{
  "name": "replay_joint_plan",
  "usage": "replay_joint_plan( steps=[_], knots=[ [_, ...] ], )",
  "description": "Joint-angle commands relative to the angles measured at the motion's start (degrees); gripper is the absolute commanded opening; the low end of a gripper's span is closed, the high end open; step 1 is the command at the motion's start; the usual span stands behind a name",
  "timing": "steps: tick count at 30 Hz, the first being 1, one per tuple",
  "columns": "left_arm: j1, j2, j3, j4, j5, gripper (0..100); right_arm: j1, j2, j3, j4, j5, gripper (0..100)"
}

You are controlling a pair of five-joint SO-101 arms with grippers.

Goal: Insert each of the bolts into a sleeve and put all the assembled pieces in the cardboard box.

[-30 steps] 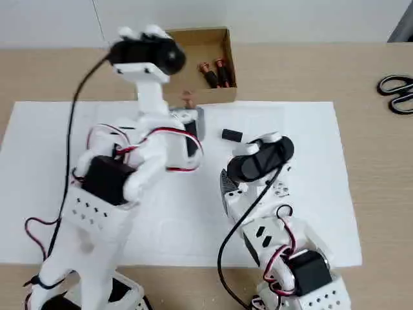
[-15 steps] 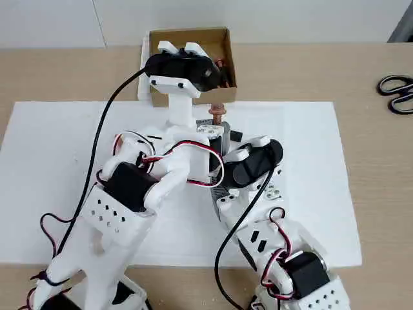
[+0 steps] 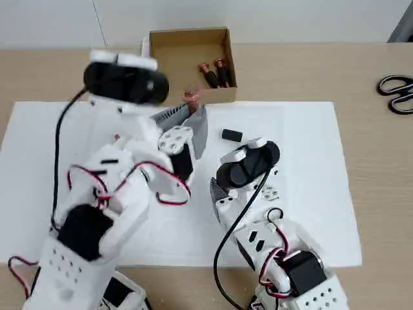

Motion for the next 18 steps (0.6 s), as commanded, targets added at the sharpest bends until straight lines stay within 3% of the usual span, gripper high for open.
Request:
replay_joint_plan(
  steps=[1, 6, 18],
  knots=[
    [-0.44, -5.27, 10.42, -10.9, -0.53, 1, -0.22, -0.84, -0.35, -1.45, -0.7, 0.4],
    [-0.26, -8.7, 21.76, -19.25, -0.35, 1, -0.48, -1.1, -0.35, -1.45, -0.7, 0.4],
    [2.46, -8.88, 23.69, -19.96, -0.26, 1, -0.57, -1.36, -0.35, -1.54, -0.79, 0.4]
  ],
)
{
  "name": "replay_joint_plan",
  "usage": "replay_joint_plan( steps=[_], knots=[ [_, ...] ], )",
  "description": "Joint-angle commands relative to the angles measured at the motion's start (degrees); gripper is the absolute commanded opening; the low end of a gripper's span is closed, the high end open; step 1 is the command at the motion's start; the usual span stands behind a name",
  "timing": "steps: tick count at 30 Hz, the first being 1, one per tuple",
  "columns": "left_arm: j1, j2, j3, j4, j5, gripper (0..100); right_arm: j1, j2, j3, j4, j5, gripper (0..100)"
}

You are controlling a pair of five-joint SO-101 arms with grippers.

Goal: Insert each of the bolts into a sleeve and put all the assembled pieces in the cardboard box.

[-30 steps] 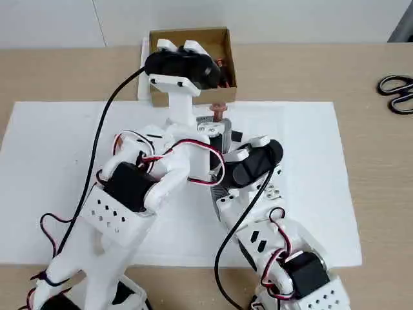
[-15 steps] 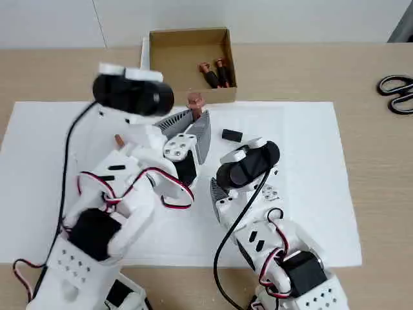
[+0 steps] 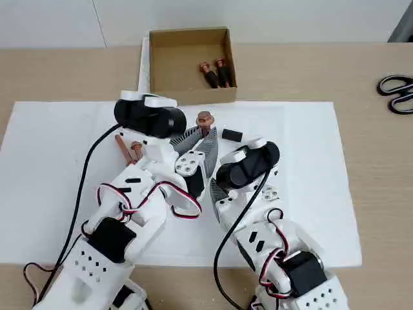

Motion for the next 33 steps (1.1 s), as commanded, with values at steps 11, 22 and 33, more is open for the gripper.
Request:
replay_joint_plan(
  steps=[11, 22, 33],
  knots=[
    [1.85, -1.49, -1.45, 0.97, -0.09, 1, -0.4, -1.01, -0.35, -3.12, -0.79, 0.4],
    [2.64, -1.49, -1.54, 2.99, -0.09, 1, -2.42, -0.75, -0.26, -3.21, -0.62, 0.4],
    [2.99, -1.58, -1.45, 4.22, -0.09, 1, -2.42, -0.84, -0.26, -3.91, -0.53, 0.4]
  ],
)
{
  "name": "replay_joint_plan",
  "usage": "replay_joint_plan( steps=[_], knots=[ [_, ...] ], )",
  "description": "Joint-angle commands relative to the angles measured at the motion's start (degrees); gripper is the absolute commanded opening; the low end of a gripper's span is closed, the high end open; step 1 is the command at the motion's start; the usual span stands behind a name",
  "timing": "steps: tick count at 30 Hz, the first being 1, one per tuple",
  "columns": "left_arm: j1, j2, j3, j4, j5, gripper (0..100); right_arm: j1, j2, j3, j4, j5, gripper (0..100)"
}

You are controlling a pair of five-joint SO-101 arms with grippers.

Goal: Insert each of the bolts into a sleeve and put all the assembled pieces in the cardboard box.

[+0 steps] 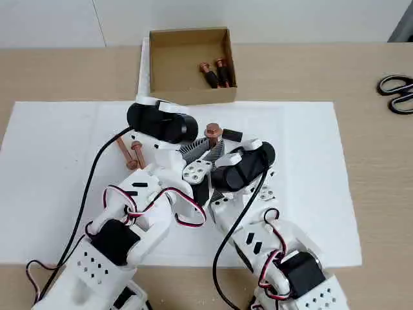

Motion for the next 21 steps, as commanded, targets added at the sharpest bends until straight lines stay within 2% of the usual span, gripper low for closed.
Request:
replay_joint_plan(
  steps=[1, 16, 21],
  knots=[
    [0.0, -1.58, -1.36, 0.26, -0.09, 1, -0.22, -0.84, -0.26, -1.36, -0.53, 0.4],
    [2.11, -1.49, -1.27, 8.0, -0.62, 1, -0.22, -0.92, -0.26, -1.36, -0.53, 0.4],
    [2.2, -1.49, -1.19, 10.37, -2.81, 1, -0.22, -0.92, -0.26, -1.36, -0.53, 0.4]
  ],
)
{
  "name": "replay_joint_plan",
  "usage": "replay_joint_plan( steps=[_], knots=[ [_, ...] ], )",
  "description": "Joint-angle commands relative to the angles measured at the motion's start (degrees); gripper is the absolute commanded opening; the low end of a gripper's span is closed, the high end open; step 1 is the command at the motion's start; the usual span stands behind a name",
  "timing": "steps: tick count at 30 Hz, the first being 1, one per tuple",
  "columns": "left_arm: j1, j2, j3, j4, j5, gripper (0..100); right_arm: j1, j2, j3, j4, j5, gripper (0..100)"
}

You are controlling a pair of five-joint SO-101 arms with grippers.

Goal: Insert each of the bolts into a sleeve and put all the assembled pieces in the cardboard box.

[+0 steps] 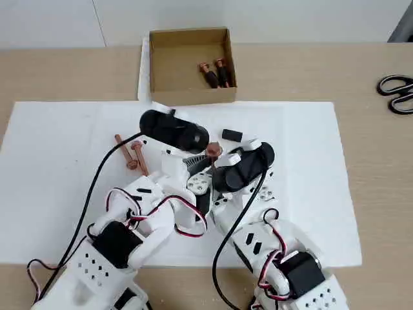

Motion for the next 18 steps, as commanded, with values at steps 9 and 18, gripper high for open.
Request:
replay_joint_plan(
  steps=[9, 18],
  knots=[
    [1.58, -1.23, 1.8, 0.26, -0.97, 1, -0.13, -0.92, -0.44, -1.36, -0.53, 0.4],
    [2.2, -1.41, 0.57, 0.7, -0.7, 14, -0.13, -0.92, -0.44, -1.36, -0.44, 0.4]
  ],
)
